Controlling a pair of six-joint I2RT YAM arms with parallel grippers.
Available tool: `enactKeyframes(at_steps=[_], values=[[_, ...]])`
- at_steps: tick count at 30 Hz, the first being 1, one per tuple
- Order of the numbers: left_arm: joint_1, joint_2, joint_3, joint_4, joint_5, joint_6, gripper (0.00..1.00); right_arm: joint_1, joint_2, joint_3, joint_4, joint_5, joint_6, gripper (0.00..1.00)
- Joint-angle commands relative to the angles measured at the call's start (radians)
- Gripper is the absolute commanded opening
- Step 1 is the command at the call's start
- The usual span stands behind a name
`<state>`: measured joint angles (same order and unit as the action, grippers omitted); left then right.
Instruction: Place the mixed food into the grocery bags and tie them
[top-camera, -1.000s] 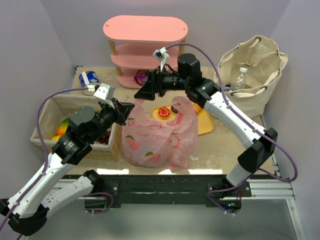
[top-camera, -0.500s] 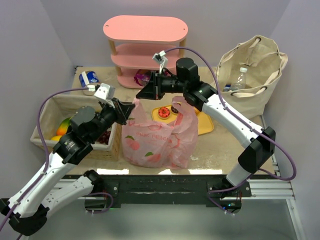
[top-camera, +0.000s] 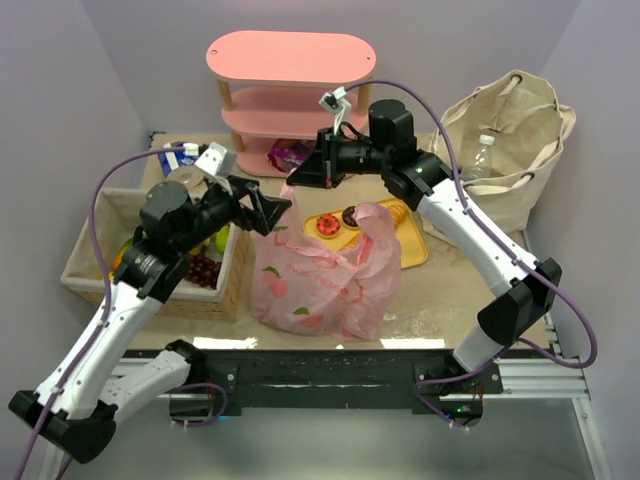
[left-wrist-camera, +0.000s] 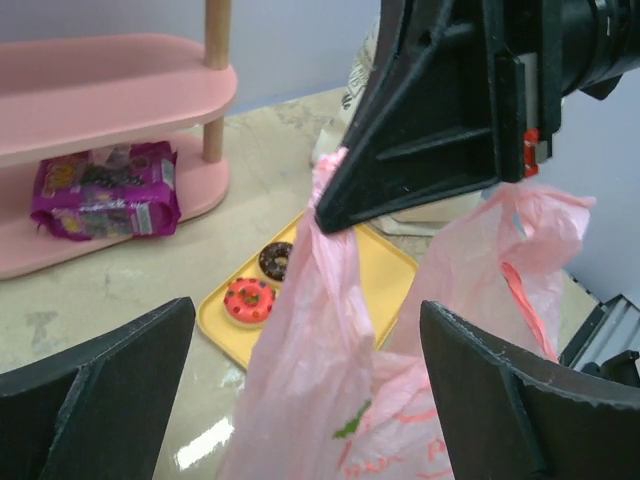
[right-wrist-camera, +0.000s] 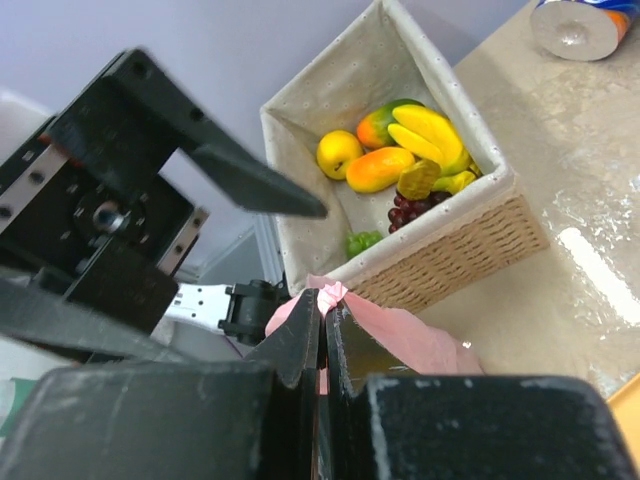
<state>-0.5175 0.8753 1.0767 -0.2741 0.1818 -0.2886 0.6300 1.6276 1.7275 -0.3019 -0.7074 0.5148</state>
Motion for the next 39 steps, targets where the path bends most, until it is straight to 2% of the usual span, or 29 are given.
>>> enactKeyframes(at_steps=[1,5,10,14,17,18,21,26,34,37,39], values=[[0.076,0.109,0.057,0.162,0.349,0.003,1.00,-0.026,-0.058,0.044,-0.055,-0.084,-0.036,0.00],[0.088,0.181,0.075,0.207,0.520,0.009,0.99,-0.038,-0.057,0.047,-0.054,-0.128,-0.030,0.00],[0.111,0.226,0.058,0.259,0.628,-0.003,0.98,-0.049,-0.048,0.052,-0.059,-0.185,-0.022,0.00],[0.137,0.237,-0.009,0.458,0.708,-0.097,0.95,-0.052,-0.034,0.064,-0.072,-0.216,-0.019,0.00],[0.146,0.261,-0.058,0.571,0.763,-0.179,0.86,-0.053,-0.025,0.075,-0.071,-0.227,-0.013,0.00],[0.149,0.269,-0.075,0.588,0.774,-0.191,0.79,-0.055,-0.022,0.076,-0.066,-0.228,-0.006,0.00],[0.151,0.280,-0.107,0.656,0.823,-0.248,0.71,-0.058,-0.015,0.083,-0.059,-0.233,0.007,0.00],[0.152,0.297,-0.142,0.713,0.870,-0.291,0.61,-0.059,0.001,0.096,-0.059,-0.239,0.017,0.00],[0.151,0.318,-0.233,0.901,0.909,-0.428,0.52,-0.059,0.017,0.110,-0.062,-0.239,0.021,0.00],[0.151,0.338,-0.225,0.901,0.921,-0.434,0.39,-0.061,0.025,0.112,-0.062,-0.234,0.021,0.00],[0.151,0.349,-0.227,0.903,0.926,-0.442,0.24,-0.061,0.028,0.116,-0.060,-0.227,0.019,0.00]])
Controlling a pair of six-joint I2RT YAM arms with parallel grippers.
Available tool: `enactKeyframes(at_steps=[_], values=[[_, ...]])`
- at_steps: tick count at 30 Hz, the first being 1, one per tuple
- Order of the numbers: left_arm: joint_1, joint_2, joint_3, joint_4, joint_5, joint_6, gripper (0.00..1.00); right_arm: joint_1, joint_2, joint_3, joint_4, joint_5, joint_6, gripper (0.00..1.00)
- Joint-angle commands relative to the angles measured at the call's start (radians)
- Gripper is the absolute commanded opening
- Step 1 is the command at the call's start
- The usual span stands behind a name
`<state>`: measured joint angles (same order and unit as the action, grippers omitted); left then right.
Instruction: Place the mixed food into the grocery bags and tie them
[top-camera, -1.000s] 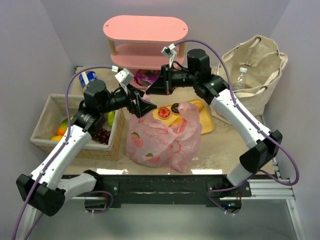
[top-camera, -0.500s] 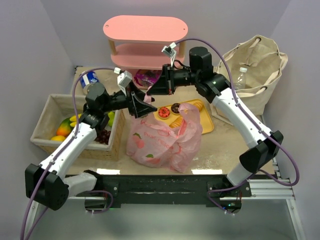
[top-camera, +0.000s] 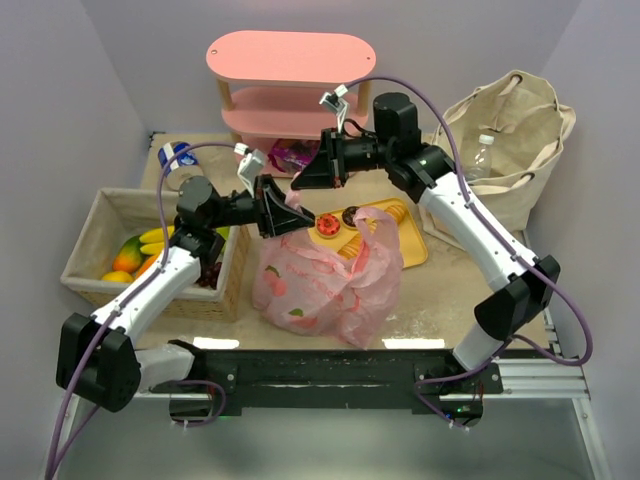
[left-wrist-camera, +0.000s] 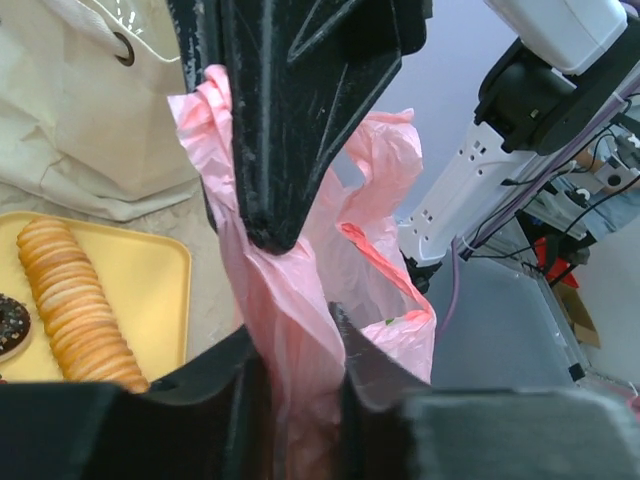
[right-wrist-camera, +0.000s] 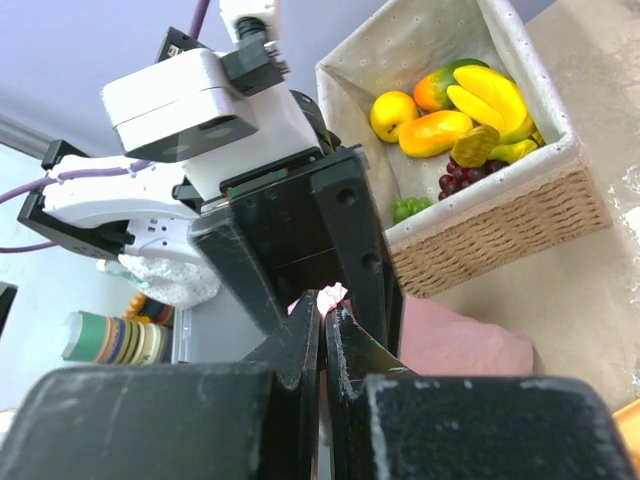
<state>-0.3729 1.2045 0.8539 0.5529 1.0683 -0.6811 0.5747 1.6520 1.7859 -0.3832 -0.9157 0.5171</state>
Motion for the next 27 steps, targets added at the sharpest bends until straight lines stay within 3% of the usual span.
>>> enactKeyframes(at_steps=[1,2,3,6,7,8,9,10,14,17,27], values=[[0.008,0.020,-0.003,0.070,0.036,-0.049,0.18,-0.009,0.003,0.067,0.020,-0.014,0.018,0.00],[0.014,0.020,-0.003,0.055,0.019,-0.043,0.05,-0.010,0.005,0.072,0.018,-0.009,0.015,0.00],[0.022,0.012,0.007,0.021,0.003,-0.028,0.00,-0.012,0.003,0.078,0.014,0.003,0.012,0.04],[0.061,-0.028,0.040,-0.221,-0.108,0.086,0.00,-0.044,0.003,0.122,-0.051,0.047,-0.023,0.18],[0.075,-0.039,0.048,-0.346,-0.141,0.133,0.00,-0.070,-0.001,0.138,-0.063,0.054,-0.031,0.51],[0.100,-0.046,0.057,-0.401,-0.204,0.153,0.00,-0.085,-0.007,0.144,-0.092,0.058,-0.055,0.74],[0.114,-0.060,0.074,-0.451,-0.229,0.170,0.00,-0.099,-0.015,0.161,-0.114,0.092,-0.081,0.93],[0.124,-0.066,0.082,-0.535,-0.255,0.195,0.00,-0.110,-0.032,0.174,-0.140,0.115,-0.119,0.99],[0.153,-0.082,0.111,-0.634,-0.323,0.222,0.00,-0.111,-0.083,0.216,-0.324,0.236,-0.389,0.99],[0.166,-0.045,0.143,-0.718,-0.363,0.241,0.00,-0.111,-0.116,0.218,-0.382,0.276,-0.484,0.99],[0.177,0.027,0.208,-0.783,-0.433,0.215,0.00,-0.052,-0.279,0.087,-0.425,0.316,-0.589,0.99]])
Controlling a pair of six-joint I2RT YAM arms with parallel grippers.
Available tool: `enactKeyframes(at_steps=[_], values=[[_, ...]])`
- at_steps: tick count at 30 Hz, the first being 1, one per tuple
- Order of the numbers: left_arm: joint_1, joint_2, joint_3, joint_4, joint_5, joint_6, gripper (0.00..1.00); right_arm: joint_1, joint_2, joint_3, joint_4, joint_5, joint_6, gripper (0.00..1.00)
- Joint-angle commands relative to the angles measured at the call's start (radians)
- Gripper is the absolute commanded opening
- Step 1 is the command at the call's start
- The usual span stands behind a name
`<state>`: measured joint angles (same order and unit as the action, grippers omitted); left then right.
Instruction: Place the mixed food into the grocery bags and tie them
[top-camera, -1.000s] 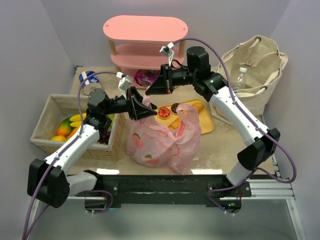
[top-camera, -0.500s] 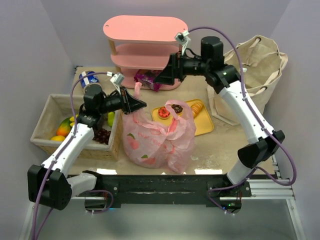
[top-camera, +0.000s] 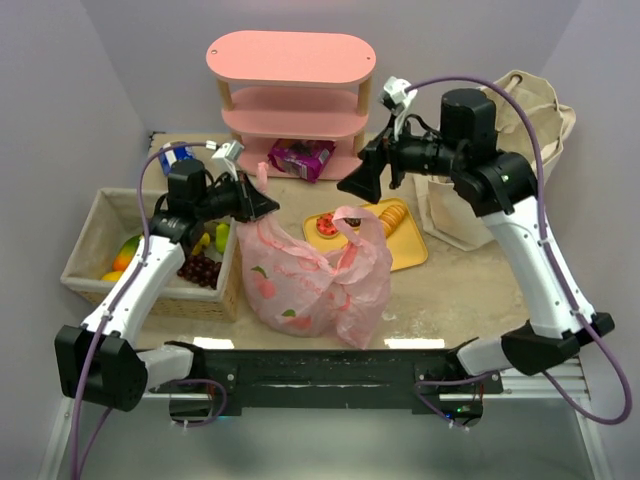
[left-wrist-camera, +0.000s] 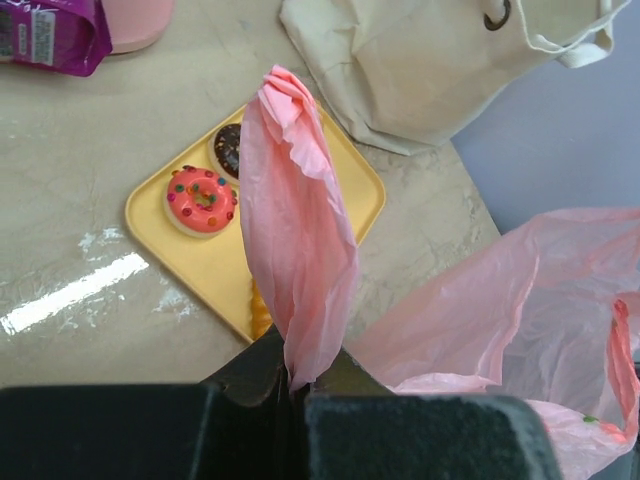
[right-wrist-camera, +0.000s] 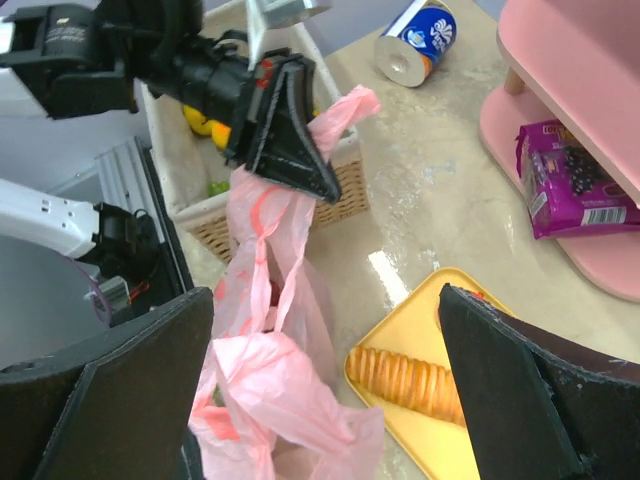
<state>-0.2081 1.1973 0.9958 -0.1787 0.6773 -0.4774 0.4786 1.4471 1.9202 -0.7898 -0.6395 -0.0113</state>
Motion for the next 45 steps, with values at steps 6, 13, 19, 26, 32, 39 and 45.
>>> enactKeyframes(at_steps=[6,13,19,26,32,39,45], values=[[0.013,0.064,0.092,-0.068,-0.061,0.020,0.00,0.201,-0.119,-0.153,-0.054,0.252,-0.119,0.99],[0.015,0.081,0.101,-0.077,-0.061,0.017,0.00,0.215,-0.220,-0.328,0.046,0.405,-0.166,0.99],[0.013,0.091,0.106,-0.081,-0.064,0.017,0.00,0.236,-0.237,-0.383,0.046,0.452,-0.225,0.99],[0.015,0.096,0.106,-0.082,-0.074,0.020,0.00,0.270,-0.255,-0.449,0.006,0.497,-0.242,0.96],[0.015,0.100,0.109,-0.091,-0.079,0.022,0.00,0.268,-0.255,-0.452,0.044,0.546,-0.207,0.58],[0.027,0.090,0.129,-0.183,-0.148,0.054,0.00,0.267,-0.251,-0.421,0.133,0.604,-0.056,0.01],[0.050,0.039,0.107,-0.304,-0.278,0.069,0.00,0.189,-0.240,-0.414,0.045,0.771,0.115,0.00]])
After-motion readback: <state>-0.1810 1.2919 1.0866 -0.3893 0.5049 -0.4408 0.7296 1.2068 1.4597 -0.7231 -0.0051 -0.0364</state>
